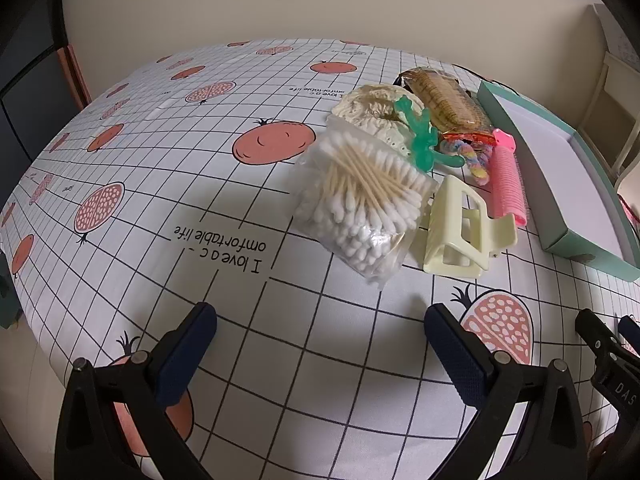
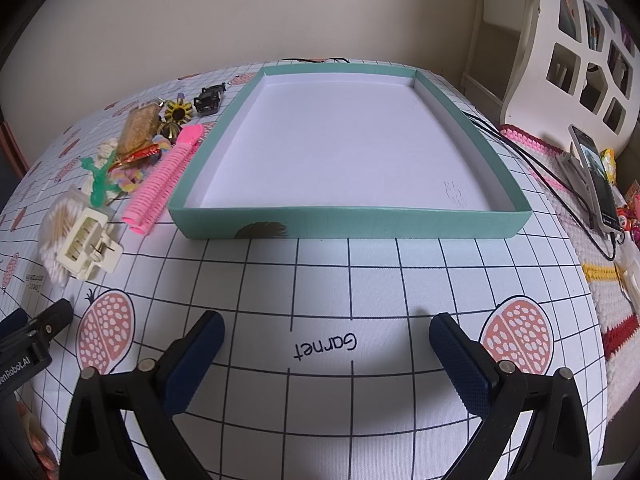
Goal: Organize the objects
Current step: 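Move both tools toward the pile of items beside the tray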
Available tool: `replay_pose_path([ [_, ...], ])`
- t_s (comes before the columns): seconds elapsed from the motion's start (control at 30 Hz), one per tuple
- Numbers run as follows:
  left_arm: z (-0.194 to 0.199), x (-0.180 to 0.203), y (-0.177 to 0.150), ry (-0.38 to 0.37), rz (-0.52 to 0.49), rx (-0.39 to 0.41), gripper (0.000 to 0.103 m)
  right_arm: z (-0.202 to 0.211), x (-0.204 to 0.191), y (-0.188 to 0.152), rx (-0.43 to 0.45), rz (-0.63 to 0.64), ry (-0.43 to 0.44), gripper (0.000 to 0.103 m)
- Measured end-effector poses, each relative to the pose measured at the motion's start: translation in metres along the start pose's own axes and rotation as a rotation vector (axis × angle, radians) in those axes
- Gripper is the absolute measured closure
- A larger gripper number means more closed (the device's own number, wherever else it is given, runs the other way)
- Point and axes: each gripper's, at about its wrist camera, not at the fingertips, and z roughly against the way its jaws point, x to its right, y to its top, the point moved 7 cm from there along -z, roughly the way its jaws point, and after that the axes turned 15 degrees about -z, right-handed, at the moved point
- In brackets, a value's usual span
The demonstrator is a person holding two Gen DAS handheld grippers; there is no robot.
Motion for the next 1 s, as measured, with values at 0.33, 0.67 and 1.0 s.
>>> replay_pose_path([
  [0.33,0.000,0.000,0.000,-0.001,-0.001,0.001,0.000,0.000,-0.001,-0.001,0.001,-0.002,0.000,0.000],
  [0.67,-0.002,0.001,0.001,-0.011,-0.002,-0.043,0.000,-0.002,-0.003,0.003,-0.024,0.003,-0.006,0.000],
  [1.0,-0.003,-0.001,0.006,-0.072,0.023,-0.084,0.000,0.003,-0.010,0.017,0.012,0.039,-0.016,0.000],
])
